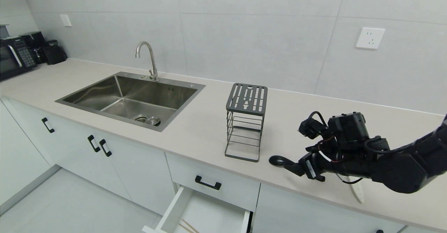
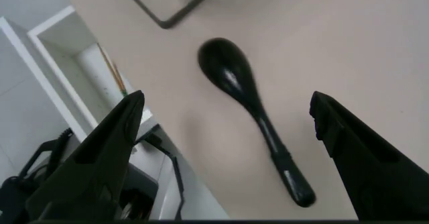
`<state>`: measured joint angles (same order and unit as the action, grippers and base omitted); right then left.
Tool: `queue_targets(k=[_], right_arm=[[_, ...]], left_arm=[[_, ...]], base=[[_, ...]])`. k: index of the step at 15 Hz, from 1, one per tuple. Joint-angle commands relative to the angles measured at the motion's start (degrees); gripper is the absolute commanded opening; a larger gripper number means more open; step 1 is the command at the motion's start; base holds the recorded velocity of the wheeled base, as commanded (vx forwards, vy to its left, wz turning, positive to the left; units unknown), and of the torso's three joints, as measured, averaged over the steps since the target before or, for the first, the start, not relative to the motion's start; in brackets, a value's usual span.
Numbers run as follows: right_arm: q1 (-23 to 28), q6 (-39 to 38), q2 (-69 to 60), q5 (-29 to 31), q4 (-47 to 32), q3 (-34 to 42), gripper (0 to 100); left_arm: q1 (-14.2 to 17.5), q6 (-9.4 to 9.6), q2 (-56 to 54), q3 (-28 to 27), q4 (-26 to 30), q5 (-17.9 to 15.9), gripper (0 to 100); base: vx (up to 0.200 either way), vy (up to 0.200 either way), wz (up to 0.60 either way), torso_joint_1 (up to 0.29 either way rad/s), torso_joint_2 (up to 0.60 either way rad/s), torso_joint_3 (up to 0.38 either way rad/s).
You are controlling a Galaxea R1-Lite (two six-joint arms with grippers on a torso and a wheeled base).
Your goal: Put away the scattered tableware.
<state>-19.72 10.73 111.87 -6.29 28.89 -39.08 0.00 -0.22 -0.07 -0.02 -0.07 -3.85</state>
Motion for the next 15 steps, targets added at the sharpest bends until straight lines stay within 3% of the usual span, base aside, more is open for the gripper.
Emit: queue_targets(k=[1, 15], right_arm=[[1.79, 0.35, 0.98, -0.13, 0.02, 0.24, 100], [0.21, 1.31, 11.17, 0.05, 2.57, -4.16, 100]], left_arm=[[0.0, -0.04, 0.07, 0.02, -0.01, -0.01, 100], [0.0, -0.04, 0.07, 0.02, -0.01, -0.01, 100]], base=[[0.0, 0.0, 0.0, 0.0, 0.0, 0.0], [0.0, 0.0, 0.0, 0.0, 0.0, 0.0]])
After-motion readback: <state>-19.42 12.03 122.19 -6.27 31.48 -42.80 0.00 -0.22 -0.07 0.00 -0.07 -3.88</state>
